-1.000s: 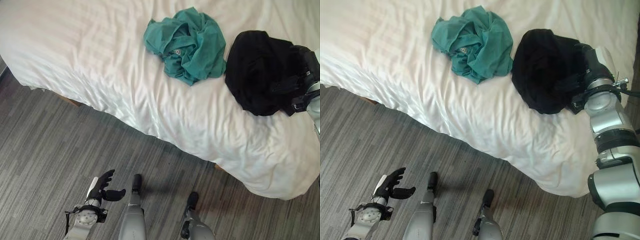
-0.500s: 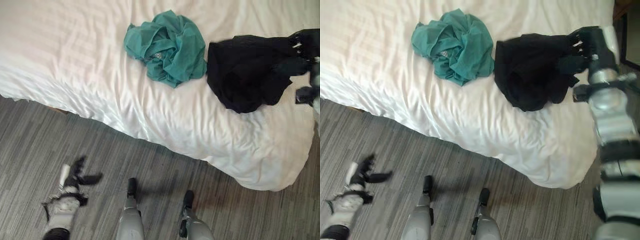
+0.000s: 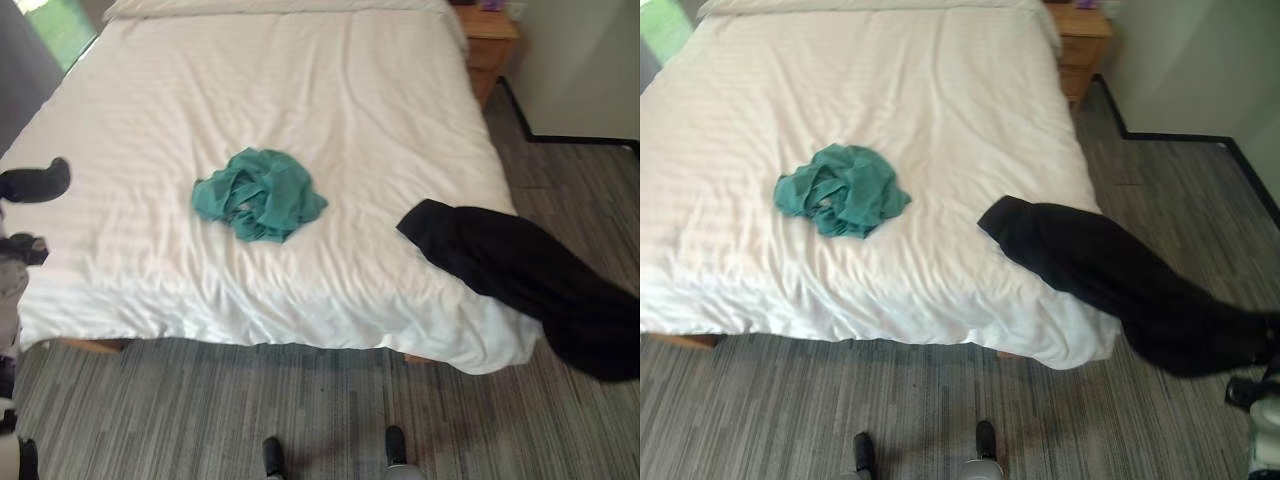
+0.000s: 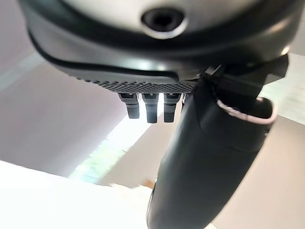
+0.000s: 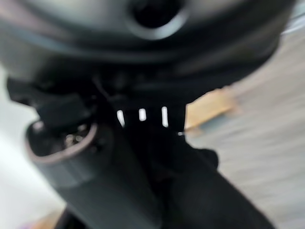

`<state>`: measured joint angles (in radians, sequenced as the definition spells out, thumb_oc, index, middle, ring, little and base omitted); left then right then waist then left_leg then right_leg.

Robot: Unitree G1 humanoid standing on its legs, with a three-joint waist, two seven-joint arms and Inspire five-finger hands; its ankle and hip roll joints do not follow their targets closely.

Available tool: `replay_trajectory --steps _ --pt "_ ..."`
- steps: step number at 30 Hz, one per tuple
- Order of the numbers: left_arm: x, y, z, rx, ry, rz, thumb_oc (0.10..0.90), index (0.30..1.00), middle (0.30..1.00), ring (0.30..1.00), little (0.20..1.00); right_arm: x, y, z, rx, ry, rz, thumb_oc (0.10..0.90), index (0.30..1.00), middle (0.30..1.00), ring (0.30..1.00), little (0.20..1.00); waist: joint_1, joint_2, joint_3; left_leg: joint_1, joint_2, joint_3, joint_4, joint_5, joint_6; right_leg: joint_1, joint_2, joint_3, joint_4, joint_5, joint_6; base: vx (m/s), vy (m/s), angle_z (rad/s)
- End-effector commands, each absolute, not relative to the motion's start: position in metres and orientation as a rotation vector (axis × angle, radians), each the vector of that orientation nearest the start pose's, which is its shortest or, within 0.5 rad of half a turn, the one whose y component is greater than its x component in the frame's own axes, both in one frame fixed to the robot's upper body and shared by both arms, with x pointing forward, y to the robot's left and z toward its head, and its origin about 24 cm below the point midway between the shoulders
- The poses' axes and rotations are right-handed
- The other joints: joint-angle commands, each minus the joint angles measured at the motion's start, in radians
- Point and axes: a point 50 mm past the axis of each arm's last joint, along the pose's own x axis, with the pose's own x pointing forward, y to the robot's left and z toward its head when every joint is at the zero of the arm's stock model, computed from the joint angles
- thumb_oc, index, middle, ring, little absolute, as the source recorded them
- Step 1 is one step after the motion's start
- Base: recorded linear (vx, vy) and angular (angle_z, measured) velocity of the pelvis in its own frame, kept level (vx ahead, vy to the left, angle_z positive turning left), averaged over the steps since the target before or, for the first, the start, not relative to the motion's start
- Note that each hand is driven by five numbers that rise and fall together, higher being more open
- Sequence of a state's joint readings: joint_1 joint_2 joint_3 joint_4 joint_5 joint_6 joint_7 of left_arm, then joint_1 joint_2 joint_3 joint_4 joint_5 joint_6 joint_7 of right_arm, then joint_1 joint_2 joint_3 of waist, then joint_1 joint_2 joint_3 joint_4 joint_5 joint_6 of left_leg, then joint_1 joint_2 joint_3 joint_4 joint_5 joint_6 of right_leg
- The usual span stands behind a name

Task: Pick up bed clothes into laundry basket.

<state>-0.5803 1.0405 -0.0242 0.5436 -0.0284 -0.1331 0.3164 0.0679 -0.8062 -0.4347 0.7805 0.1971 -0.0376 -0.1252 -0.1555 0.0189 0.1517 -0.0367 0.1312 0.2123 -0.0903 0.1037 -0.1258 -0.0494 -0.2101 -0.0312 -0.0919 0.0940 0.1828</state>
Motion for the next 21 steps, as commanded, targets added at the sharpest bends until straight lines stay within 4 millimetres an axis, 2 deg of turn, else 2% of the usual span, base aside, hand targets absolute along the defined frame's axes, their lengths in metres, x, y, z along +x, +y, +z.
replay_trajectory --steps 1,2,3,4,7,11,14,15,16,19,20,21 --pt "0.32 0.361 0.279 0.917 -0.425 0.631 0.8 0.9 0.9 0.9 0.9 0.131 -0.463 0.043 -0.503 0.501 -0.84 0.4 0.3 0.3 0.3 0.3 -0.074 -0.002 -0.098 0.08 0.069 0.006 0.003 -0.035 -0.079 -0.069 -0.02 0.07 0.005 0.122 0.079 0.01 0.001 -0.5" --pt "0.325 0.363 0.278 0.915 -0.39 0.635 0.8 0.9 0.9 0.9 0.9 0.124 -0.458 0.031 -0.492 0.548 -0.822 0.4 0.3 0.3 0.3 0.3 -0.087 0.0 -0.094 0.08 0.072 0.018 0.003 -0.034 -0.08 -0.081 -0.016 0.08 0.005 0.125 0.079 0.0 -0.004 -0.53" --pt "0.326 0.362 0.28 0.918 -0.393 0.632 0.8 0.9 0.9 0.9 0.9 0.123 -0.458 0.03 -0.488 0.55 -0.823 0.4 0.3 0.3 0.3 0.3 -0.082 -0.003 -0.095 0.079 0.072 0.019 0.003 -0.035 -0.081 -0.083 -0.015 0.081 0.005 0.126 0.079 0.01 0.004 -0.48" --pt "0.33 0.373 0.273 0.966 -0.283 0.652 0.8 0.9 0.9 0.9 0.9 0.112 -0.451 0.012 -0.475 0.631 -0.783 0.4 0.3 0.3 0.3 0.3 -0.121 0.005 -0.084 0.075 0.077 0.038 0.003 -0.031 -0.085 -0.107 -0.006 0.096 0.005 0.132 0.079 0.0 -0.006 -0.46" --pt "0.342 0.377 0.263 1.028 -0.146 0.65 0.8 0.9 0.9 0.9 0.9 0.096 -0.445 -0.011 -0.402 0.716 -0.793 0.4 0.3 0.3 0.3 0.3 -0.139 0.002 -0.067 0.054 0.083 0.054 0.003 -0.024 -0.09 -0.147 0.005 0.106 0.005 0.144 0.079 -0.03 -0.02 -0.45" --pt "0.343 0.391 0.251 1.186 0.052 0.675 0.8 0.9 0.9 0.9 0.9 0.081 -0.438 -0.031 -0.291 0.767 -0.83 0.4 0.3 0.3 0.3 0.3 -0.151 -0.005 -0.035 0.009 0.095 0.067 0.003 -0.009 -0.095 -0.202 0.02 0.118 0.005 0.161 0.079 -0.06 -0.037 -0.27" --pt "0.34 0.398 0.247 1.249 0.14 0.695 0.8 0.9 0.9 0.9 0.9 0.079 -0.437 -0.034 -0.257 0.767 -0.842 0.4 0.3 0.3 0.3 0.3 -0.153 -0.01 -0.017 -0.012 0.1 0.067 0.003 0.0 -0.097 -0.221 0.024 0.118 0.005 0.165 0.079 -0.05 -0.032 -0.13" --pt "0.336 0.405 0.237 1.281 0.219 0.703 0.8 0.9 0.9 0.9 0.9 0.082 -0.435 -0.035 -0.228 0.743 -0.845 0.4 0.3 0.3 0.3 0.3 -0.151 -0.014 0.006 -0.033 0.103 0.062 0.003 0.009 -0.099 -0.237 0.026 0.116 0.005 0.168 0.079 -0.04 -0.021 0.0" --pt "0.337 0.404 0.238 1.281 0.218 0.703 0.8 0.9 0.9 0.9 0.9 0.082 -0.435 -0.035 -0.227 0.743 -0.845 0.4 0.3 0.3 0.3 0.3 -0.151 -0.014 0.004 -0.035 0.103 0.061 0.003 0.009 -0.099 -0.239 0.026 0.115 0.005 0.168 0.079 -0.08 -0.032 0.03" --pt "0.33 0.412 0.215 1.272 0.319 0.691 0.8 0.9 0.9 0.9 0.9 0.094 -0.428 -0.037 -0.222 0.718 -0.809 0.4 0.3 0.3 0.3 0.3 -0.145 -0.019 0.033 -0.074 0.104 0.051 0.003 0.021 -0.099 -0.269 0.028 0.108 0.005 0.173 0.079 -0.1 -0.033 0.04" --pt "0.324 0.417 0.201 1.248 0.376 0.682 0.8 0.9 0.9 0.9 0.9 0.099 -0.424 -0.037 -0.221 0.708 -0.789 0.4 0.3 0.3 0.3 0.3 -0.141 -0.023 0.039 -0.087 0.106 0.049 0.003 0.024 -0.1 -0.279 0.03 0.106 0.005 0.175 0.079 -0.07 -0.022 0.04" --pt "0.324 0.417 0.2 1.246 0.378 0.682 0.612 0.618 0.618 0.618 0.618 0.099 -0.425 -0.037 -0.223 0.708 -0.789 0.4 0.3 0.3 0.3 0.3 -0.142 -0.021 0.037 -0.089 0.106 0.049 0.003 0.025 -0.1 -0.281 0.03 0.106 0.005 0.175 0.079 -0.09 -0.04 0.05"
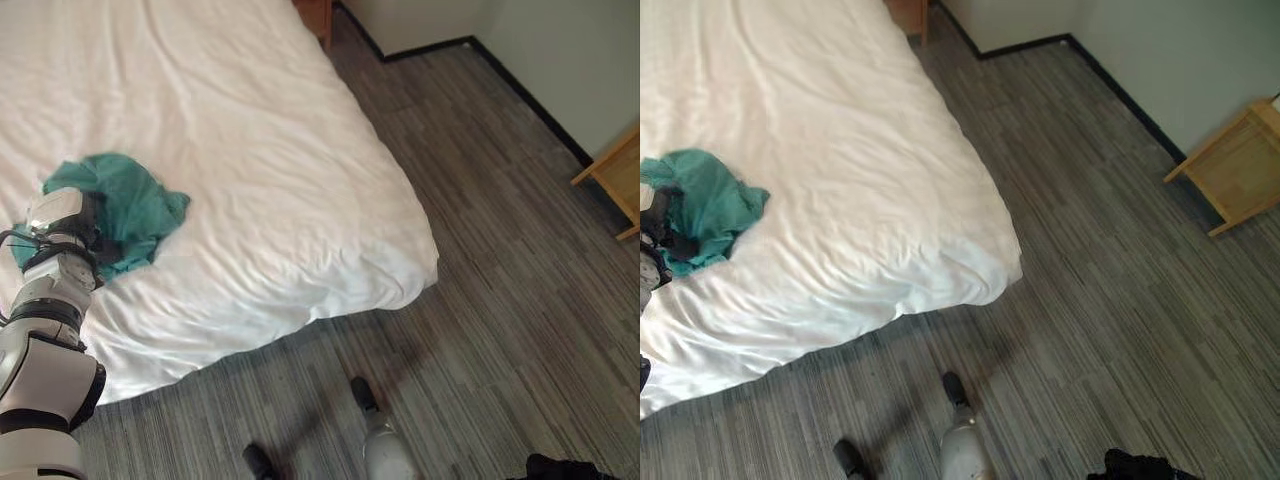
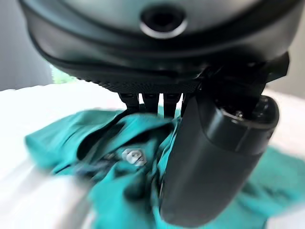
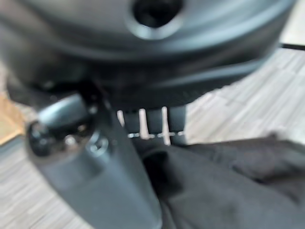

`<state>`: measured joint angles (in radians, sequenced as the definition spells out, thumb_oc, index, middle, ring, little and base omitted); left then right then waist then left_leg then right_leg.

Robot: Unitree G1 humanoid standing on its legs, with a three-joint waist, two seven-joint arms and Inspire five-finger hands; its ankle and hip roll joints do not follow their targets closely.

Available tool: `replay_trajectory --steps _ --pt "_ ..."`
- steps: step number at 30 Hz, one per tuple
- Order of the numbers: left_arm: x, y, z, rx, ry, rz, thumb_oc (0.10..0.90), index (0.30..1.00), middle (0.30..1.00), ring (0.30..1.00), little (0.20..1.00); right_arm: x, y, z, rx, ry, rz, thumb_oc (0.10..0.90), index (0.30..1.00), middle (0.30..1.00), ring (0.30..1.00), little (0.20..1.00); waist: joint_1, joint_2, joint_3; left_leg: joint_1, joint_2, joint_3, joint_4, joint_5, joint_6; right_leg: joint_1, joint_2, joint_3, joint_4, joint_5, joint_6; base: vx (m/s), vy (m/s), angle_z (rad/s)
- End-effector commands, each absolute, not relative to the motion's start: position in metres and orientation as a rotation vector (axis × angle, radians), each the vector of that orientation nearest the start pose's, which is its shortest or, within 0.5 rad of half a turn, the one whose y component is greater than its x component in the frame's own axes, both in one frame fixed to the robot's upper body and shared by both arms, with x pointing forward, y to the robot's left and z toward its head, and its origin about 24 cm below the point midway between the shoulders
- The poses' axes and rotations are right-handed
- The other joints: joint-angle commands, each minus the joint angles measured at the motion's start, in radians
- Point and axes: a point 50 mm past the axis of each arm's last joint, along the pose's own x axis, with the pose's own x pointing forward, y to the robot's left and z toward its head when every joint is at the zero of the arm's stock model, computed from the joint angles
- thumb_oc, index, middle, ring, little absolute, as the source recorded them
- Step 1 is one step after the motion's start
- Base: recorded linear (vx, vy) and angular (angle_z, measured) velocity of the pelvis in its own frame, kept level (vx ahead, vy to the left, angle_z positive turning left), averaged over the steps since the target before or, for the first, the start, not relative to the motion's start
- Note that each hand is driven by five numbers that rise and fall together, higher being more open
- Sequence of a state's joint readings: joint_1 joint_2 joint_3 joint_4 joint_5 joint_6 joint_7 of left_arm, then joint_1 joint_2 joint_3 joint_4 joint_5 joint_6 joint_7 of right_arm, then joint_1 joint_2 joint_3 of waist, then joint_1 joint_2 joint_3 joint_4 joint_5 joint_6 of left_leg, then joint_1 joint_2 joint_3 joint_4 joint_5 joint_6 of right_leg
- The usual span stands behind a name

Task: Pick up bed clothes into laundry basket.

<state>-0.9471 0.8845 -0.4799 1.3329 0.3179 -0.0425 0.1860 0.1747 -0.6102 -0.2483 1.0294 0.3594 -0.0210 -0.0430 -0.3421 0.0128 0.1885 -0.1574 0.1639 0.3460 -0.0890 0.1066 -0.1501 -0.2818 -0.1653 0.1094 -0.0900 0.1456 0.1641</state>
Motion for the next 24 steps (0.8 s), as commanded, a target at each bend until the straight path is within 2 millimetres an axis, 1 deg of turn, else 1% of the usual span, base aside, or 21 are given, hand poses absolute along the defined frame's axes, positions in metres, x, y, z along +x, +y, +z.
replay_trajectory --steps 1,2,3,4,6,7,8,9,11,12,13,14,15,17,18,19,20,21,22,23,24 --pt "0.313 0.424 0.172 1.19 0.481 0.655 0.405 0.307 0.307 0.307 0.307 0.11 -0.42 -0.034 -0.245 0.682 -0.741 0.4 0.3 0.3 0.3 0.3 0.051 -0.015 0.003 0.015 0.075 -0.086 0.002 0.025 -0.076 -0.06 -0.012 -0.037 0.003 0.123 0.098 -0.08 -0.048 0.03" --pt "0.308 0.427 0.161 1.172 0.523 0.646 0.4 0.3 0.3 0.3 0.3 0.117 -0.417 -0.031 -0.261 0.662 -0.706 0.4 0.3 0.3 0.3 0.3 0.055 -0.016 0.003 0.012 0.076 -0.086 0.002 0.027 -0.077 -0.062 -0.011 -0.039 0.003 0.122 0.098 -0.08 -0.048 0.0" --pt "0.307 0.427 0.16 1.17 0.525 0.645 0.4 0.3 0.3 0.3 0.3 0.117 -0.417 -0.03 -0.264 0.663 -0.706 0.4 0.3 0.3 0.3 0.3 0.054 -0.014 0.001 0.012 0.076 -0.086 0.002 0.027 -0.077 -0.063 -0.011 -0.038 0.003 0.122 0.098 -0.07 -0.064 -0.02" --pt "0.307 0.426 0.153 1.159 0.535 0.626 0.4 0.3 0.3 0.3 0.3 0.127 -0.41 -0.026 -0.292 0.63 -0.637 0.4 0.3 0.3 0.3 0.3 0.06 -0.014 0.001 0.012 0.081 -0.088 0.002 0.03 -0.078 -0.058 -0.009 -0.04 0.003 0.116 0.098 -0.05 -0.043 -0.02" --pt "0.309 0.423 0.155 1.175 0.517 0.615 0.4 0.3 0.3 0.3 0.3 0.133 -0.406 -0.021 -0.316 0.608 -0.597 0.4 0.3 0.3 0.3 0.3 0.066 -0.011 0.001 0.018 0.085 -0.092 0.002 0.03 -0.079 -0.048 -0.008 -0.042 0.003 0.111 0.096 -0.07 -0.085 -0.02" --pt "0.321 0.413 0.168 1.238 0.432 0.593 0.4 0.3 0.3 0.3 0.3 0.144 -0.398 -0.012 -0.36 0.557 -0.518 0.4 0.3 0.3 0.3 0.3 0.078 -0.002 0.002 0.026 0.09 -0.102 0.002 0.03 -0.08 -0.028 -0.007 -0.052 0.003 0.095 0.092 -0.08 -0.104 -0.02" --pt "0.321 0.413 0.168 1.238 0.431 0.593 0.4 0.3 0.3 0.3 0.3 0.144 -0.398 -0.012 -0.36 0.557 -0.518 0.4 0.3 0.3 0.3 0.3 0.077 -0.004 0.001 0.022 0.089 -0.104 0.002 0.035 -0.08 -0.031 -0.008 -0.052 0.003 0.099 0.092 -0.09 -0.126 0.04" --pt "0.328 0.406 0.178 1.259 0.369 0.586 0.4 0.3 0.3 0.3 0.3 0.149 -0.395 -0.009 -0.376 0.537 -0.489 0.4 0.3 0.3 0.3 0.3 0.084 0.0 0.001 0.024 0.09 -0.113 0.002 0.039 -0.08 -0.019 -0.008 -0.058 0.003 0.094 0.088 -0.09 -0.107 0.1" --pt "0.344 0.384 0.21 1.277 0.137 0.604 0.4 0.3 0.3 0.3 0.3 0.167 -0.388 -0.003 -0.389 0.485 -0.44 0.4 0.3 0.3 0.3 0.3 0.118 0.009 0.01 0.028 0.082 -0.151 0.002 0.054 -0.073 0.007 0.0 -0.067 0.003 0.083 0.082 -0.18 -0.132 0.22" --pt "0.351 0.361 0.235 1.251 -0.091 0.609 0.4 0.3 0.3 0.3 0.3 0.177 -0.38 -0.003 -0.394 0.459 -0.401 0.4 0.3 0.3 0.3 0.3 0.155 0.007 0.024 0.045 0.056 -0.21 0.002 0.041 -0.057 0.025 0.006 -0.066 0.003 0.07 0.072 -0.19 -0.076 0.32" --pt "0.35 0.362 0.234 1.25 -0.089 0.611 0.4 0.3 0.3 0.3 0.3 0.178 -0.38 -0.002 -0.395 0.458 -0.399 0.4 0.3 0.3 0.3 0.3 0.151 0.007 0.023 0.04 0.055 -0.212 0.002 0.046 -0.057 0.022 0.005 -0.067 0.003 0.074 0.072 -0.22 -0.079 0.29" --pt "0.347 0.347 0.249 1.198 -0.251 0.611 0.4 0.3 0.3 0.3 0.3 0.177 -0.375 -0.006 -0.403 0.466 -0.373 0.4 0.3 0.3 0.3 0.3 0.178 -0.001 0.028 0.086 0.027 -0.258 0.002 -0.007 -0.039 0.034 0.0 -0.072 0.003 0.074 0.067 -0.27 -0.065 0.23" --pt "0.335 0.326 0.256 1.112 -0.435 0.58 0.4 0.3 0.3 0.3 0.3 0.173 -0.369 -0.017 -0.395 0.508 -0.353 0.4 0.3 0.3 0.3 0.3 0.191 -0.008 0.036 0.148 -0.008 -0.315 0.093 -0.049 -0.022 0.048 -0.006 -0.085 0.003 0.081 0.048 -0.36 -0.067 0.16" --pt "0.314 0.307 0.254 1.004 -0.596 0.551 0.4 0.3 0.3 0.3 0.3 0.162 -0.364 -0.035 -0.392 0.588 -0.359 0.4 0.3 0.3 0.3 0.3 0.202 -0.03 0.033 0.201 -0.049 -0.372 0.275 -0.117 -0.019 0.055 -0.003 -0.101 0.003 0.104 0.025 -0.3 -0.023 0.21" --pt "0.306 0.305 0.246 0.953 -0.612 0.547 0.4 0.3 0.3 0.3 0.3 0.156 -0.361 -0.043 -0.389 0.635 -0.355 0.4 0.3 0.3 0.3 0.3 0.195 -0.049 0.023 0.226 -0.071 -0.388 0.339 -0.119 -0.013 0.052 -0.006 -0.105 0.003 0.118 0.016 -0.22 0.02 0.28" --pt "0.296 0.303 0.24 0.933 -0.637 0.558 0.4 0.3 0.3 0.3 0.3 0.148 -0.36 -0.051 -0.389 0.679 -0.356 0.4 0.3 0.3 0.3 0.3 0.184 -0.054 0.011 0.258 -0.086 -0.412 0.406 -0.143 -0.007 0.057 0.007 -0.099 0.003 0.131 0.016 -0.14 0.016 0.19" --pt "0.295 0.304 0.24 0.933 -0.634 0.56 0.4 0.3 0.3 0.3 0.3 0.148 -0.36 -0.051 -0.392 0.68 -0.354 0.4 0.3 0.3 0.3 0.3 0.181 -0.051 0.012 0.259 -0.085 -0.412 0.41 -0.146 -0.007 0.059 0.008 -0.099 0.003 0.131 0.016 -0.24 0.116 -0.15" --pt "0.284 0.301 0.234 0.881 -0.666 0.585 0.4 0.3 0.3 0.3 0.3 0.131 -0.357 -0.065 -0.375 0.758 -0.36 0.4 0.3 0.3 0.3 0.3 0.15 -0.068 -0.023 0.327 -0.108 -0.45 0.42 -0.168 0.0 0.041 0.022 -0.083 0.005 0.166 0.029 -0.22 0.168 -0.31" --pt "0.279 0.296 0.238 0.852 -0.703 0.598 0.4 0.3 0.3 0.3 0.3 0.126 -0.354 -0.068 -0.359 0.771 -0.357 0.4 0.3 0.3 0.3 0.3 0.124 -0.052 -0.043 0.4 -0.08 -0.418 0.333 -0.241 0.014 0.023 0.046 -0.073 0.011 0.183 0.058 -0.37 0.249 -0.27" --pt "0.278 0.294 0.241 0.821 -0.727 0.607 0.4 0.3 0.3 0.3 0.3 0.12 -0.354 -0.07 -0.36 0.792 -0.356 0.4 0.3 0.3 0.3 0.3 0.106 -0.058 -0.051 0.439 -0.096 -0.414 0.271 -0.306 0.039 -0.002 0.045 -0.061 0.015 0.205 0.075 -0.38 0.267 -0.17" --pt "0.279 0.285 0.24 0.781 -0.749 0.595 0.4 0.3 0.3 0.3 0.3 0.118 -0.349 -0.071 -0.356 0.782 -0.348 0.4 0.3 0.3 0.3 0.3 0.094 -0.064 -0.056 0.481 -0.109 -0.379 0.211 -0.374 0.062 -0.023 0.025 -0.073 0.019 0.236 0.098 -0.57 0.245 -0.15"
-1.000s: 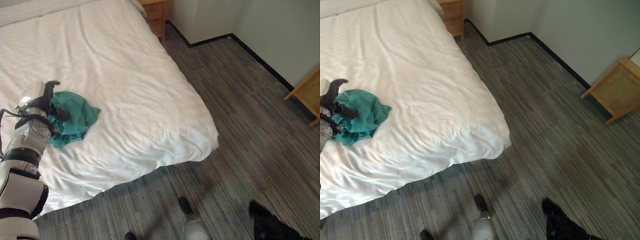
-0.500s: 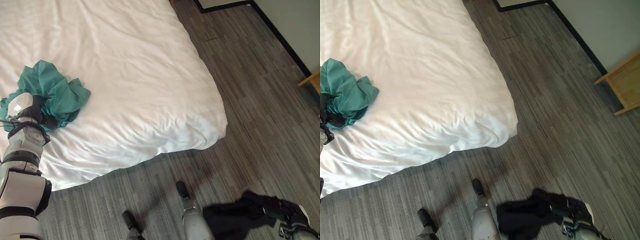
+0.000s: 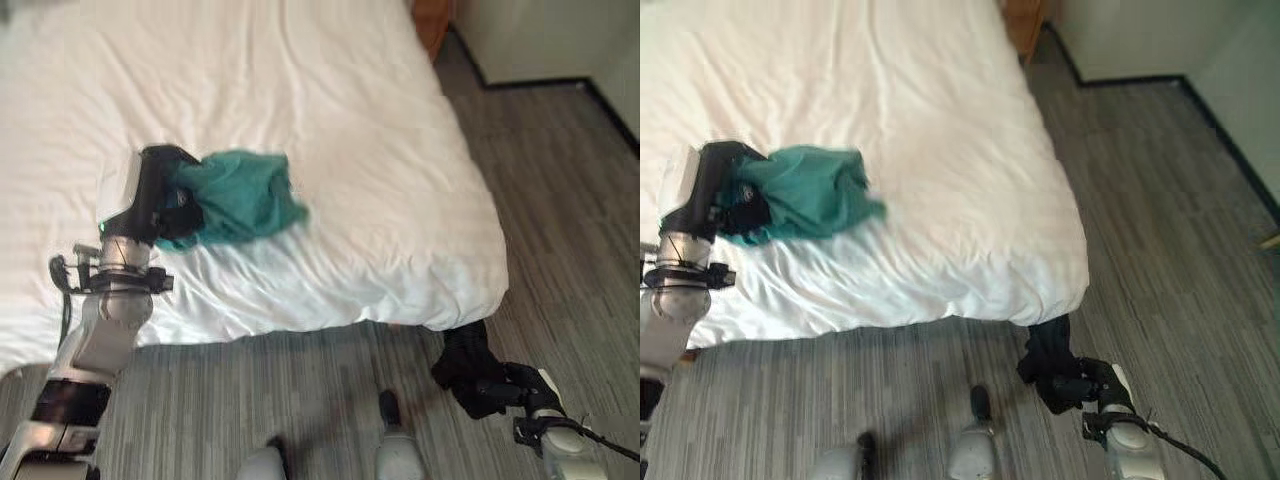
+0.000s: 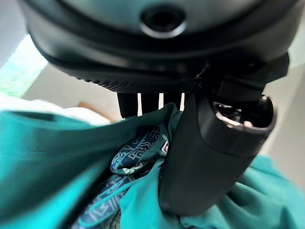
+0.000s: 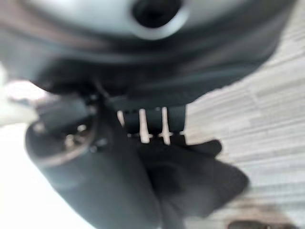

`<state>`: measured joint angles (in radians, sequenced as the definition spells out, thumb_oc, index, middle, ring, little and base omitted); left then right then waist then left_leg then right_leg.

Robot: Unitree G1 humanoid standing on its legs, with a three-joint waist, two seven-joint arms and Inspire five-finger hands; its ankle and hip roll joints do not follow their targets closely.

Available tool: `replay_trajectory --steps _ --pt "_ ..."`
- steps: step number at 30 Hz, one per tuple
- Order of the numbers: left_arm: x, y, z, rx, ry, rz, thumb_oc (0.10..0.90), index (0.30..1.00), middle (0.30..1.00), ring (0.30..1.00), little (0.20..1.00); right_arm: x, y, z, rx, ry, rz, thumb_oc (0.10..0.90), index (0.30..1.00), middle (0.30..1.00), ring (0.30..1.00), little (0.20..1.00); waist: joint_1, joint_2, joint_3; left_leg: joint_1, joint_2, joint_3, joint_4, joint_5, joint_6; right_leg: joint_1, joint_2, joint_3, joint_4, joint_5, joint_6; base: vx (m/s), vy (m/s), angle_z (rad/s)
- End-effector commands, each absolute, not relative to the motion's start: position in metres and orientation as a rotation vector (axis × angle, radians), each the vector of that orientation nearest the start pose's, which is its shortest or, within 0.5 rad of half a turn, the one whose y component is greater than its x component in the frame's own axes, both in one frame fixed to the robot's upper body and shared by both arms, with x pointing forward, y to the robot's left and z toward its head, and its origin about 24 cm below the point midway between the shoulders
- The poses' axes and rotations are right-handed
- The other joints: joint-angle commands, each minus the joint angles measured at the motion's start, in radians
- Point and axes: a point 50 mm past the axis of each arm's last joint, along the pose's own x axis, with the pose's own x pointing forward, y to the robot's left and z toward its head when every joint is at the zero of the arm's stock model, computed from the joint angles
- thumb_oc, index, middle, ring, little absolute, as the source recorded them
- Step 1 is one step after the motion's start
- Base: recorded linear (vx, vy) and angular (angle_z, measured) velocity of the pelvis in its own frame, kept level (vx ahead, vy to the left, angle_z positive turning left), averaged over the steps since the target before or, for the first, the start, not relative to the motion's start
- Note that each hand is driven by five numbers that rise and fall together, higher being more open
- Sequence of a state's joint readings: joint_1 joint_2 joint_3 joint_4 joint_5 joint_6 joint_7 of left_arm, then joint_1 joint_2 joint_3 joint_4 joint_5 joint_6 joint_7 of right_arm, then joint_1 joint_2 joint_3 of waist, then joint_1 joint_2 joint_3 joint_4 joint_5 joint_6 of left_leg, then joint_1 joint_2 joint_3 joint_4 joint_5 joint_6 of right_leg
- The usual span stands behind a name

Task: Pick up bed clothes into laundry basket.

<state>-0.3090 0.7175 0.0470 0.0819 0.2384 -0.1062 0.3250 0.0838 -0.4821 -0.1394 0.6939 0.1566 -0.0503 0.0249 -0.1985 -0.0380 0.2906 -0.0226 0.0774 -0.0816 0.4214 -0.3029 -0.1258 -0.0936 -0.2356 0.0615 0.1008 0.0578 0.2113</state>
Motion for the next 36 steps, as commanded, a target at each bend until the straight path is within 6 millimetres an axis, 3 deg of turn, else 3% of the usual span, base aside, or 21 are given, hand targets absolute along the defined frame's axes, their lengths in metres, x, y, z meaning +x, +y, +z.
replay_trajectory --steps 1,4,9,11,14,17,18,19,21,22,23,24,25,27,28,29,30,31,33,35,36 --pt "0.281 0.279 0.239 0.743 -0.762 0.572 0.4 0.3 0.3 0.3 0.3 0.119 -0.347 -0.068 -0.345 0.758 -0.348 0.4 0.3 0.3 0.3 0.3 -0.052 -0.022 -0.153 0.373 -0.034 0.078 -0.369 0.033 0.043 -0.236 0.077 -0.068 -0.168 0.335 0.051 -0.4 0.176 -0.31" --pt "0.283 0.268 0.238 0.764 -0.774 0.512 0.4 0.3 0.3 0.3 0.3 0.133 -0.337 -0.051 -0.374 0.647 -0.29 0.4 0.3 0.3 0.3 0.3 -0.046 -0.03 -0.113 0.375 -0.076 0.099 -0.422 0.074 0.073 -0.25 0.04 -0.127 -0.139 0.326 0.051 -0.64 0.177 -0.47" --pt "0.29 0.245 0.201 0.643 -0.666 0.353 0.4 0.3 0.3 0.3 0.3 0.159 -0.315 -0.033 -0.396 0.489 -0.22 0.4 0.3 0.3 0.3 0.3 0.013 -0.015 -0.1 0.27 -0.096 0.199 -0.434 0.18 0.109 -0.151 -0.02 -0.229 0.091 0.204 0.011 -0.63 -0.008 -0.76" --pt "0.284 0.234 0.177 0.614 -0.598 0.254 0.4 0.3 0.3 0.3 0.3 0.165 -0.305 -0.028 -0.396 0.442 -0.195 0.4 0.3 0.3 0.3 0.3 0.042 -0.009 -0.105 0.224 -0.081 0.253 -0.441 0.221 0.118 -0.1 -0.044 -0.244 0.188 0.163 -0.001 -0.56 -0.071 -1.03" --pt "0.277 0.219 0.135 0.601 -0.456 0.145 0.4 0.3 0.3 0.3 0.3 0.176 -0.289 -0.019 -0.409 0.373 -0.133 0.4 0.3 0.3 0.3 0.3 0.093 -0.011 -0.125 0.143 -0.048 0.345 -0.443 0.281 0.12 0.021 -0.086 -0.268 0.211 0.111 -0.009 -0.46 -0.164 -0.92" --pt "0.274 0.201 0.085 0.561 -0.264 0.042 0.4 0.3 0.3 0.3 0.3 0.187 -0.276 -0.008 -0.406 0.3 -0.084 0.4 0.3 0.3 0.3 0.3 0.135 -0.027 -0.147 0.1 -0.013 0.43 -0.464 0.32 0.104 0.083 -0.144 -0.304 0.18 0.124 0.004 -0.32 -0.243 -1.09" --pt "0.274 0.201 0.085 0.56 -0.265 0.04 0.4 0.3 0.3 0.3 0.3 0.187 -0.276 -0.008 -0.406 0.301 -0.086 0.4 0.3 0.3 0.3 0.3 0.14 -0.026 -0.15 0.096 -0.011 0.434 -0.464 0.324 0.104 0.081 -0.14 -0.302 0.171 0.132 0.001 -0.34 -0.383 -1.12" --pt "0.273 0.192 0.062 0.556 -0.172 -0.014 0.4 0.3 0.3 0.3 0.3 0.194 -0.267 0.0 -0.385 0.247 -0.062 0.4 0.3 0.3 0.3 0.3 0.153 -0.037 -0.16 0.079 0.031 0.498 -0.471 0.351 0.076 0.114 -0.186 -0.344 0.12 0.163 0.023 -0.34 -0.467 -1.13" --pt "0.273 0.189 0.046 0.558 -0.1 -0.038 0.4 0.3 0.3 0.3 0.3 0.205 -0.256 0.008 -0.389 0.201 -0.035 0.4 0.3 0.3 0.3 0.3 0.163 -0.037 -0.172 0.064 0.098 0.575 -0.469 0.389 0.034 0.147 -0.228 -0.416 0.021 0.211 0.043 -0.34 -0.628 -1.4" --pt "0.274 0.187 0.036 0.538 -0.052 -0.038 0.4 0.3 0.3 0.3 0.3 0.214 -0.243 0.013 -0.401 0.165 0.005 0.4 0.3 0.3 0.3 0.3 0.166 -0.027 -0.186 0.069 0.172 0.617 -0.483 0.42 -0.016 0.151 -0.251 -0.453 -0.037 0.243 0.051 -0.15 -0.459 -1.5" --pt "0.275 0.187 0.036 0.538 -0.052 -0.037 0.4 0.3 0.3 0.3 0.3 0.215 -0.243 0.013 -0.402 0.165 0.005 0.4 0.3 0.3 0.3 0.3 0.168 -0.024 -0.186 0.071 0.176 0.62 -0.484 0.422 -0.02 0.151 -0.245 -0.451 -0.041 0.245 0.051 -0.05 -0.681 -1.66" --pt "0.276 0.187 0.035 0.534 -0.048 -0.037 0.4 0.3 0.3 0.3 0.3 0.218 -0.232 0.014 -0.405 0.149 0.047 0.4 0.3 0.3 0.3 0.3 0.175 -0.024 -0.199 0.076 0.24 0.661 -0.481 0.46 -0.057 0.154 -0.214 -0.477 -0.112 0.209 0.051 0.02 -0.368 -1.17" --pt "0.276 0.187 0.035 0.535 -0.047 -0.036 0.4 0.3 0.3 0.3 0.3 0.218 -0.231 0.014 -0.404 0.15 0.048 0.4 0.3 0.3 0.3 0.3 0.176 -0.022 -0.2 0.078 0.246 0.663 -0.482 0.463 -0.062 0.155 -0.208 -0.476 -0.114 0.208 0.051 0.01 -0.565 -1.45" --pt "0.279 0.19 0.035 0.513 -0.045 0.0 0.4 0.3 0.3 0.3 0.3 0.218 -0.221 0.015 -0.372 0.141 0.097 0.4 0.3 0.3 0.3 0.3 0.156 -0.011 -0.203 0.098 0.334 0.71 -0.449 0.508 -0.104 0.137 -0.15 -0.464 -0.15 0.15 0.051 0.06 -0.381 -1.47" --pt "0.283 0.194 0.037 0.516 -0.049 0.032 0.4 0.3 0.3 0.3 0.3 0.223 -0.215 0.018 -0.376 0.12 0.133 0.4 0.3 0.3 0.3 0.3 0.151 0.003 -0.192 0.099 0.366 0.681 -0.377 0.546 -0.121 0.135 -0.102 -0.433 -0.169 0.1 0.041 0.13 -0.382 -1.52" --pt "0.287 0.197 0.046 0.516 -0.084 0.063 0.4 0.3 0.3 0.3 0.3 0.227 -0.212 0.024 -0.386 0.093 0.156 0.4 0.3 0.3 0.3 0.3 0.154 0.007 -0.171 0.067 0.4 0.614 -0.236 0.574 -0.101 0.124 -0.057 -0.413 -0.169 0.079 0.002 0.16 -0.515 -1.6" --pt "0.288 0.202 0.051 0.516 -0.104 0.094 0.4 0.3 0.3 0.3 0.3 0.231 -0.211 0.029 -0.408 0.074 0.179 0.4 0.3 0.3 0.3 0.3 0.165 -0.007 -0.149 0.009 0.404 0.451 -0.024 0.577 -0.082 0.13 -0.022 -0.382 -0.17 0.062 -0.04 0.05 -0.642 -1.48" --pt "0.291 0.204 0.058 0.52 -0.131 0.116 0.4 0.3 0.3 0.3 0.3 0.233 -0.208 0.036 -0.412 0.047 0.204 0.4 0.3 0.3 0.3 0.3 0.172 -0.051 -0.125 -0.053 0.367 0.312 0.219 0.548 -0.063 0.132 -0.02 -0.359 -0.169 0.053 -0.083 0.0 -0.7 -1.78" --pt "0.294 0.21 0.067 0.521 -0.163 0.168 0.4 0.3 0.3 0.3 0.3 0.237 -0.202 0.044 -0.384 0.003 0.235 0.4 0.3 0.3 0.3 0.3 0.177 -0.107 -0.097 -0.165 0.278 0.161 0.571 0.479 -0.046 0.136 -0.013 -0.328 -0.16 0.042 -0.127 -0.03 -0.518 -1.45" --pt "0.294 0.218 0.076 0.534 -0.195 0.207 0.4 0.3 0.3 0.3 0.3 0.243 -0.198 0.05 -0.39 -0.024 0.244 0.4 0.3 0.3 0.3 0.3 0.187 -0.138 -0.088 -0.253 0.107 0.082 0.804 0.391 -0.012 0.132 0.008 -0.266 -0.167 0.05 -0.139 0.08 -0.288 -0.85" --pt "0.293 0.222 0.079 0.545 -0.204 0.226 0.4 0.3 0.3 0.3 0.3 0.245 -0.195 0.053 -0.398 -0.035 0.261 0.4 0.3 0.3 0.3 0.3 0.193 -0.143 -0.09 -0.29 0.015 0.091 0.871 0.361 -0.001 0.135 0.031 -0.225 -0.172 0.051 -0.141 0.16 -0.204 -1.12"
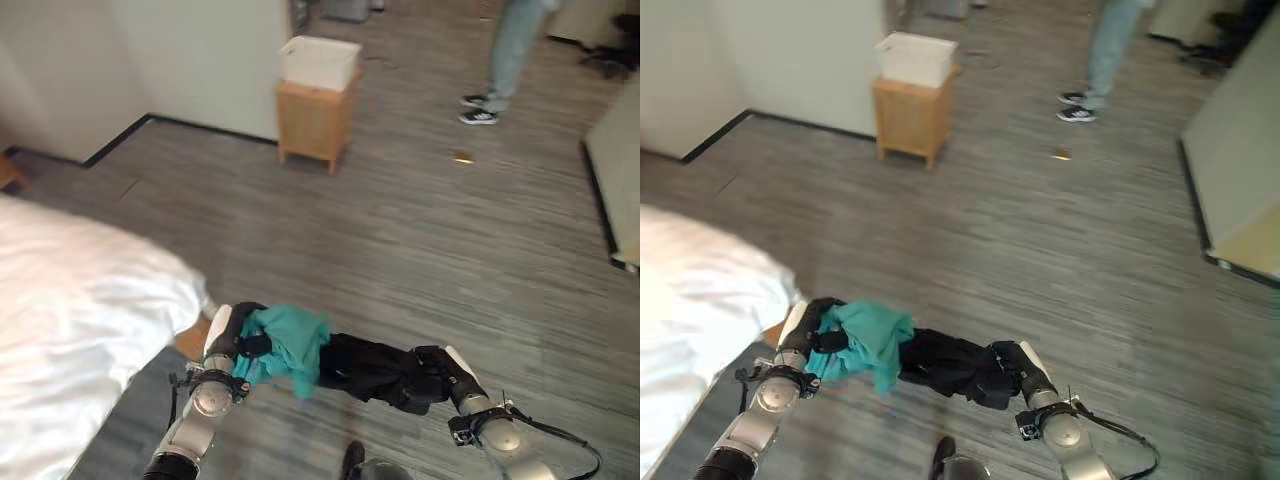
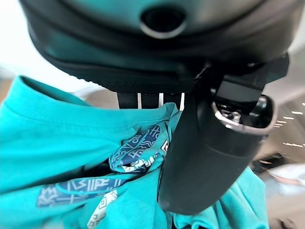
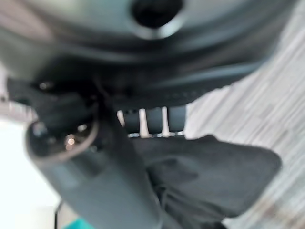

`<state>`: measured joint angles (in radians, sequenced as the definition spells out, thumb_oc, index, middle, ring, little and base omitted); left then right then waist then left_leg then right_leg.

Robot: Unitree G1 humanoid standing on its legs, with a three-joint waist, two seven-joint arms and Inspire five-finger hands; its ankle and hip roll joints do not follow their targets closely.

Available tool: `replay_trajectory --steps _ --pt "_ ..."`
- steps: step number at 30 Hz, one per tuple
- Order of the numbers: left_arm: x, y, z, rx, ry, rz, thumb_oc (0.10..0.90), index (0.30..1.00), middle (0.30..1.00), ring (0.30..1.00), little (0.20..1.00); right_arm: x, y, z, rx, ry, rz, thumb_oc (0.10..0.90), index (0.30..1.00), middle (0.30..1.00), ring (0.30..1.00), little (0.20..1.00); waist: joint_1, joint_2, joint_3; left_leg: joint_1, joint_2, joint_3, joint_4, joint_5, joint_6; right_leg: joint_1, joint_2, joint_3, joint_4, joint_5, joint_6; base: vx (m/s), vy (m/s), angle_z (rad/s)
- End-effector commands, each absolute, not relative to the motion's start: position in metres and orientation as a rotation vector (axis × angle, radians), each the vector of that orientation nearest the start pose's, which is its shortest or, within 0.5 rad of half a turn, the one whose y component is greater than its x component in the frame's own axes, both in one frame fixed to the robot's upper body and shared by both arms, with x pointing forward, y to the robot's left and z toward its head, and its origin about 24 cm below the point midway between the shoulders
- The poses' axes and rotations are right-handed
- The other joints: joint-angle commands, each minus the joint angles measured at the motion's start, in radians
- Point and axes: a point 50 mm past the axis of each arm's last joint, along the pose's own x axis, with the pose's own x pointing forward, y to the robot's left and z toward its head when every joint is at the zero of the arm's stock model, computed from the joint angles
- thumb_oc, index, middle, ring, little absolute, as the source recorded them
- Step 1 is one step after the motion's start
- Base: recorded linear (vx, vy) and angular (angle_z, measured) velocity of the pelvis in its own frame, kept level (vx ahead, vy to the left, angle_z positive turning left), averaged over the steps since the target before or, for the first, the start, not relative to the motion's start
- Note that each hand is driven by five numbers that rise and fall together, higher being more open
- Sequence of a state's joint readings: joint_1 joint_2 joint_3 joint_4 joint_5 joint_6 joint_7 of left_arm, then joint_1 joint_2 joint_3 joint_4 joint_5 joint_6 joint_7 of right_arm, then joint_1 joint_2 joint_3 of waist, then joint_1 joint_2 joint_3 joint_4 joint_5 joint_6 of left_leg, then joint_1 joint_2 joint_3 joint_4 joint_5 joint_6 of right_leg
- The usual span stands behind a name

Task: Pick up bed clothes into laundry basket.

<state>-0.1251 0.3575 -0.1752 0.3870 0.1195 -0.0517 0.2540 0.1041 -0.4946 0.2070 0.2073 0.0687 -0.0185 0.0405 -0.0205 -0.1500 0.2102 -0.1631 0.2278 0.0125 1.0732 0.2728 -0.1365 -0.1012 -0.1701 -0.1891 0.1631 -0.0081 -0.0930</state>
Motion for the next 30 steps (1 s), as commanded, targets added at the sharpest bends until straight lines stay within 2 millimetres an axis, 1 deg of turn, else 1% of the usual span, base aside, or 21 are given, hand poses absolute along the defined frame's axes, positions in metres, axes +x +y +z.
replay_trajectory --steps 1,2,4,5,8,10,11,13,15,17,19,20,21,22,23,24,25,27,28,29,30 --pt "0.292 0.226 0.08 0.553 -0.207 0.243 0.4 0.3 0.3 0.3 0.3 0.249 -0.192 0.055 -0.41 -0.043 0.278 0.4 0.3 0.3 0.3 0.3 0.025 -0.027 -0.01 -0.177 -0.174 0.017 0.229 -0.22 0.013 0.153 -0.009 0.06 -0.238 0.115 0.168 0.2 -0.16 -1.18" --pt "0.292 0.229 0.084 0.557 -0.216 0.261 0.4 0.3 0.3 0.3 0.3 0.253 -0.189 0.057 -0.423 -0.053 0.294 0.4 0.3 0.3 0.3 0.3 0.037 -0.018 -0.009 -0.183 -0.182 0.044 0.193 -0.207 0.015 0.163 0.013 0.088 -0.24 0.108 0.171 0.24 -0.107 -1.34" --pt "0.292 0.232 0.085 0.566 -0.219 0.276 0.4 0.3 0.3 0.3 0.3 0.259 -0.186 0.062 -0.445 -0.074 0.297 0.4 0.3 0.3 0.3 0.3 0.066 0.003 -0.009 -0.219 -0.159 0.098 0.042 -0.204 0.019 0.198 0.033 0.123 -0.245 0.089 0.179 0.31 -0.002 -1.51" --pt "0.292 0.233 0.085 0.574 -0.217 0.278 0.4 0.3 0.3 0.3 0.3 0.261 -0.187 0.064 -0.456 -0.081 0.291 0.4 0.3 0.3 0.3 0.3 0.077 0.017 -0.01 -0.218 -0.147 0.129 -0.09 -0.2 0.024 0.212 0.039 0.133 -0.247 0.076 0.186 0.37 0.097 -1.24" --pt "0.287 0.244 0.083 0.611 -0.196 0.309 0.4 0.3 0.3 0.3 0.3 0.267 -0.191 0.068 -0.524 -0.1 0.265 0.4 0.3 0.3 0.3 0.3 0.113 0.07 -0.026 -0.198 -0.129 0.192 -0.661 -0.18 0.058 0.266 0.064 0.147 -0.25 0.012 0.211 0.45 0.221 -0.84" --pt "0.284 0.252 0.081 0.62 -0.176 0.341 0.4 0.3 0.3 0.3 0.3 0.271 -0.195 0.07 -0.569 -0.108 0.239 0.4 0.3 0.3 0.3 0.3 0.141 0.101 -0.04 -0.191 -0.125 0.208 -0.954 -0.103 0.045 0.314 0.077 0.148 -0.25 -0.031 0.213 0.46 0.184 -0.86" --pt "0.284 0.252 0.08 0.619 -0.176 0.341 0.4 0.3 0.3 0.3 0.3 0.271 -0.195 0.07 -0.571 -0.107 0.238 0.4 0.3 0.3 0.3 0.3 0.139 0.098 -0.039 -0.174 -0.134 0.21 -0.983 -0.089 0.044 0.318 0.072 0.145 -0.25 -0.034 0.214 0.41 0.125 -0.66" --pt "0.283 0.254 0.077 0.615 -0.158 0.354 0.4 0.3 0.3 0.3 0.3 0.277 -0.198 0.073 -0.579 -0.115 0.188 0.4 0.3 0.3 0.3 0.3 0.158 0.102 -0.064 -0.194 -0.104 0.232 -1.12 -0.026 0.021 0.41 0.048 0.152 -0.25 -0.076 0.232 0.67 0.195 -0.62" --pt "0.277 0.254 0.07 0.596 -0.129 0.354 0.4 0.3 0.3 0.3 0.3 0.276 -0.192 0.064 -0.555 -0.091 0.183 0.4 0.3 0.3 0.3 0.3 0.172 0.1 -0.104 -0.164 -0.113 0.215 -1.133 0.007 0.039 0.448 0.038 0.185 -0.246 -0.072 0.243 0.71 0.256 -0.29" --pt "0.274 0.25 0.063 0.583 -0.1 0.331 0.4 0.3 0.3 0.3 0.3 0.269 -0.19 0.056 -0.545 -0.066 0.169 0.4 0.3 0.3 0.3 0.3 0.175 0.069 -0.123 -0.118 -0.149 0.223 -1.131 0.001 0.067 0.435 0.005 0.191 -0.137 -0.038 0.262 0.53 0.23 0.28" --pt "0.271 0.242 0.052 0.505 -0.052 0.3 0.4 0.3 0.3 0.3 0.3 0.264 -0.187 0.046 -0.508 -0.032 0.142 0.4 0.3 0.3 0.3 0.3 0.168 0.053 -0.104 -0.044 -0.183 0.235 -1.123 -0.041 0.111 0.358 -0.011 0.209 0.079 0.11 0.332 0.51 0.276 0.23" --pt "0.265 0.227 0.041 0.363 -0.007 0.251 0.4 0.3 0.3 0.3 0.3 0.262 -0.185 0.044 -0.477 -0.025 0.103 0.4 0.3 0.3 0.3 0.3 0.138 0.076 -0.073 0.027 -0.182 0.224 -1.121 -0.081 0.144 0.246 0.02 0.235 0.338 0.252 0.354 0.43 0.26 0.41" --pt "0.265 0.227 0.041 0.361 -0.007 0.251 0.4 0.3 0.3 0.3 0.3 0.262 -0.185 0.044 -0.478 -0.025 0.103 0.4 0.3 0.3 0.3 0.3 0.144 0.083 -0.077 0.022 -0.172 0.228 -1.121 -0.078 0.143 0.237 0.028 0.242 0.338 0.259 0.354 0.65 0.353 0.09" --pt "0.262 0.216 0.034 0.309 0.02 0.195 0.4 0.3 0.3 0.3 0.3 0.264 -0.182 0.043 -0.414 -0.026 0.064 0.4 0.3 0.3 0.3 0.3 0.105 0.121 -0.05 0.108 -0.168 0.208 -1.14 -0.121 0.166 0.1 0.026 0.191 0.509 0.255 0.338 0.31 0.16 0.19" --pt "0.262 0.216 0.034 0.308 0.019 0.195 0.4 0.3 0.3 0.3 0.3 0.264 -0.182 0.043 -0.414 -0.026 0.064 0.4 0.3 0.3 0.3 0.3 0.105 0.123 -0.053 0.102 -0.164 0.209 -1.14 -0.119 0.165 0.092 0.029 0.191 0.512 0.257 0.336 0.61 0.248 0.32" --pt "0.262 0.207 0.028 0.263 0.041 0.159 0.4 0.3 0.3 0.3 0.3 0.264 -0.182 0.043 -0.391 -0.024 0.051 0.4 0.3 0.3 0.3 0.3 0.084 0.125 -0.041 0.151 -0.181 0.189 -1.154 -0.151 0.173 0.02 0.022 0.16 0.508 0.213 0.307 0.62 0.153 0.68" --pt "0.261 0.193 0.021 0.216 0.068 0.095 0.4 0.3 0.3 0.3 0.3 0.261 -0.181 0.041 -0.365 -0.015 0.045 0.4 0.3 0.3 0.3 0.3 0.037 0.128 -0.019 0.214 -0.21 0.143 -1.153 -0.188 0.173 -0.056 0.032 0.119 0.438 0.155 0.281 0.82 0.161 0.7" --pt "0.262 0.183 0.015 0.218 0.089 0.048 0.4 0.3 0.3 0.3 0.3 0.258 -0.187 0.038 -0.362 0.003 0.028 0.4 0.3 0.3 0.3 0.3 -0.02 0.12 -0.017 0.288 -0.246 0.075 -1.16 -0.25 0.163 -0.104 0.084 0.103 0.231 0.122 0.258 0.69 0.004 0.95" --pt "0.262 0.181 0.014 0.225 0.093 0.03 0.4 0.3 0.3 0.3 0.3 0.257 -0.191 0.038 -0.368 0.006 0.017 0.4 0.3 0.3 0.3 0.3 -0.036 0.103 -0.023 0.318 -0.268 0.056 -1.16 -0.28 0.152 -0.135 0.085 0.106 0.103 0.125 0.257 0.7 -0.045 1.18" --pt "0.263 0.179 0.013 0.237 0.1 0.024 0.4 0.3 0.3 0.3 0.3 0.255 -0.195 0.037 -0.371 0.012 0.005 0.4 0.3 0.3 0.3 0.3 -0.063 0.109 -0.023 0.362 -0.264 0.025 -1.16 -0.326 0.141 -0.143 0.088 0.081 -0.027 0.141 0.263 0.71 -0.064 1.05" --pt "0.264 0.182 0.012 0.253 0.103 0.033 0.4 0.3 0.3 0.3 0.3 0.255 -0.197 0.037 -0.376 0.012 0.002 0.4 0.3 0.3 0.3 0.3 -0.075 0.1 -0.021 0.407 -0.27 0.009 -1.16 -0.361 0.13 -0.193 0.066 0.043 -0.112 0.177 0.275 0.76 -0.064 0.8"
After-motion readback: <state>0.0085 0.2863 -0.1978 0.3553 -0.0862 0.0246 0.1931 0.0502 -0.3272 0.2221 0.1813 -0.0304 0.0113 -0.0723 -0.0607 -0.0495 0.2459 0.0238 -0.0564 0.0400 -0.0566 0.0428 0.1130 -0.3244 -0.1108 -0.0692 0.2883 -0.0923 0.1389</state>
